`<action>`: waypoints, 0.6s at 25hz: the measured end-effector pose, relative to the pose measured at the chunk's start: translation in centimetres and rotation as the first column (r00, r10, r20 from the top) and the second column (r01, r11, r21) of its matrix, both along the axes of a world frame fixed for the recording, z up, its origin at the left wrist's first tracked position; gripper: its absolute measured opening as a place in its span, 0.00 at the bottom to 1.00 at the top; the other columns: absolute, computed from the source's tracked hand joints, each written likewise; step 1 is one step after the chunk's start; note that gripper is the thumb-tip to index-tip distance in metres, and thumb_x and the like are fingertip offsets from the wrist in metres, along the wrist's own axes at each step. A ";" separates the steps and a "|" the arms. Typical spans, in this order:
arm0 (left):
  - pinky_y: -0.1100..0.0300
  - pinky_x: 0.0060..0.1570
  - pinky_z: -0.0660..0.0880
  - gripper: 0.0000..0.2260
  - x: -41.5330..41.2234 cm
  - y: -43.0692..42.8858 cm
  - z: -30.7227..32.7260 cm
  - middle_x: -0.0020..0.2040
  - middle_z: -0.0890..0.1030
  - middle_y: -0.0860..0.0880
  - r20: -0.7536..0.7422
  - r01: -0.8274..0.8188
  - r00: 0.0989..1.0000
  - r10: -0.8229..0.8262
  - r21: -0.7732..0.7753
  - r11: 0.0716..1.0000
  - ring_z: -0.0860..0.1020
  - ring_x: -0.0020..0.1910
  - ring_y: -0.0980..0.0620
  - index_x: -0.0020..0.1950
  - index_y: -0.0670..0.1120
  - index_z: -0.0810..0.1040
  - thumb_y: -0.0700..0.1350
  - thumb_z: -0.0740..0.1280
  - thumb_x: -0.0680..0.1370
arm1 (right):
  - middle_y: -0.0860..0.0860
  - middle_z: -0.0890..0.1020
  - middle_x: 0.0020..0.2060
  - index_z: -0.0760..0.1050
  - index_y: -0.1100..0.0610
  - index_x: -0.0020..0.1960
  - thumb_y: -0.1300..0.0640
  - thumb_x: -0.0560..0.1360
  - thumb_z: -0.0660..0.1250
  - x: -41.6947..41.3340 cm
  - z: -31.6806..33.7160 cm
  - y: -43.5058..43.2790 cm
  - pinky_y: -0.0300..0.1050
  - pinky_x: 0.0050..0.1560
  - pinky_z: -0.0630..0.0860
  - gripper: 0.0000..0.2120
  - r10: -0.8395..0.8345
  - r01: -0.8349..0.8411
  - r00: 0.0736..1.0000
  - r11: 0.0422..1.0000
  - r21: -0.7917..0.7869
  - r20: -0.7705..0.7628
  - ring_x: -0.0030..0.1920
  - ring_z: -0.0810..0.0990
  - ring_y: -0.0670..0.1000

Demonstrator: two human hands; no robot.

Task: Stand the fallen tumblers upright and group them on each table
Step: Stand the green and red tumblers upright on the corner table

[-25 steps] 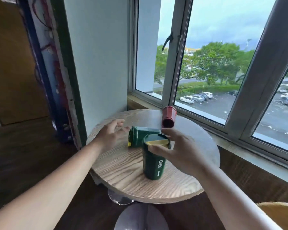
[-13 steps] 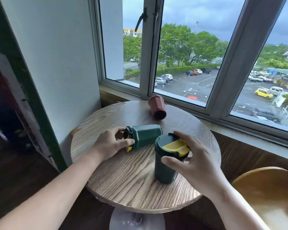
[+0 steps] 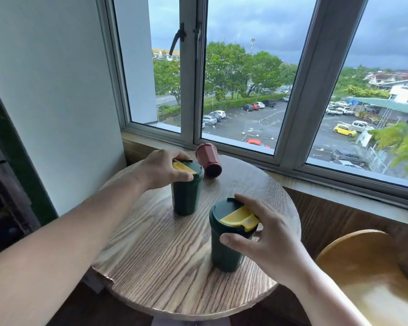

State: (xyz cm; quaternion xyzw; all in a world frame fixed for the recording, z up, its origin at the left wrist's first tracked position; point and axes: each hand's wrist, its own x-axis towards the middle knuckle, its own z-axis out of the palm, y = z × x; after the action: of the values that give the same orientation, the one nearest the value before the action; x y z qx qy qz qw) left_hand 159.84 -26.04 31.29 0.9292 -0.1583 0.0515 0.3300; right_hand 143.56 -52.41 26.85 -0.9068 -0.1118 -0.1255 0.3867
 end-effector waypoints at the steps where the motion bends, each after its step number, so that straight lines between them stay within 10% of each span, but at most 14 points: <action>1: 0.56 0.62 0.74 0.24 0.3 0.1 0.1 0.62 0.82 0.51 -0.012 0.018 1.000 -0.018 0.000 1.000 0.79 0.63 0.50 0.66 0.52 0.80 0.52 0.78 0.71 | 0.29 0.76 0.62 0.69 0.33 0.74 0.28 0.61 0.73 0.0 -0.1 -0.1 0.48 0.61 0.79 0.42 0.007 -0.007 1.000 1.000 -0.002 0.001 0.63 0.75 0.36; 6: 0.46 0.65 0.76 0.21 0.7 1.6 -1.0 0.65 0.81 0.52 -0.020 0.015 1.000 -0.016 -0.029 0.999 0.80 0.63 0.47 0.54 0.57 0.80 0.62 0.76 0.65 | 0.32 0.79 0.59 0.71 0.33 0.72 0.31 0.60 0.74 0.2 0.2 0.2 0.45 0.59 0.80 0.41 -0.026 0.026 1.000 1.000 -0.015 0.004 0.60 0.77 0.38; 10: 0.45 0.63 0.79 0.22 0.4 2.0 -1.9 0.62 0.79 0.53 0.078 0.041 0.996 -0.033 -0.103 0.994 0.79 0.62 0.49 0.54 0.55 0.82 0.63 0.75 0.64 | 0.32 0.79 0.49 0.75 0.40 0.71 0.41 0.63 0.81 3.1 2.0 0.9 0.22 0.46 0.70 0.38 -0.092 0.093 0.994 0.996 -0.009 0.058 0.50 0.76 0.28; 15: 0.50 0.59 0.79 0.20 0.4 2.1 -2.6 0.60 0.79 0.51 0.128 0.041 0.991 -0.028 -0.102 0.994 0.78 0.59 0.49 0.56 0.53 0.82 0.60 0.77 0.68 | 0.46 0.83 0.56 0.75 0.49 0.73 0.40 0.64 0.81 9.1 2.7 2.9 0.26 0.46 0.69 0.40 -0.167 0.170 0.983 0.984 -0.042 0.075 0.53 0.79 0.47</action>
State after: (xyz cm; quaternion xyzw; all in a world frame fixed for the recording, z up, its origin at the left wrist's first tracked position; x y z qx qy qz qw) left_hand 160.29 -23.92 28.67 0.9027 -0.1921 0.1125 0.3682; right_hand 152.67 -49.54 29.53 -0.9170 -0.0513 -0.1874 0.3485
